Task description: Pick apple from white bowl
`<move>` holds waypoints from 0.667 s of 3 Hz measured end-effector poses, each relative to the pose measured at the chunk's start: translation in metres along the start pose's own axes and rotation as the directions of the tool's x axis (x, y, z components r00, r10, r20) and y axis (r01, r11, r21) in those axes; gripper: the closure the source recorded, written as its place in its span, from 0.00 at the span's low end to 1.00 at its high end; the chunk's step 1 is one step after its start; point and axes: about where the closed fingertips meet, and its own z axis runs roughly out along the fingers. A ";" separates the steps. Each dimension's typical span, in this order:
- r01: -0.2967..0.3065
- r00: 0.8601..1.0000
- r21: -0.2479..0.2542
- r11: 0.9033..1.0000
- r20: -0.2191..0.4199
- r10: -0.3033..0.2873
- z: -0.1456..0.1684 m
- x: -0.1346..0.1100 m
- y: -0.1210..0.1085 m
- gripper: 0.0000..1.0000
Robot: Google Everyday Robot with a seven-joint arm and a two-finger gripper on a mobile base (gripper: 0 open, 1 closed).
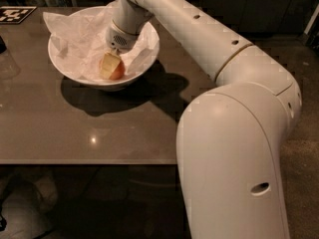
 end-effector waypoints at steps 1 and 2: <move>0.000 1.000 0.000 1.000 0.000 0.000 0.000 0.000 0.000 0.89; 0.026 1.000 -0.003 1.000 0.015 -0.026 -0.004 -0.010 -0.004 1.00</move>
Offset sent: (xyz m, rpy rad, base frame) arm 0.0117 0.0106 0.0299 0.0331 -0.0329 0.0527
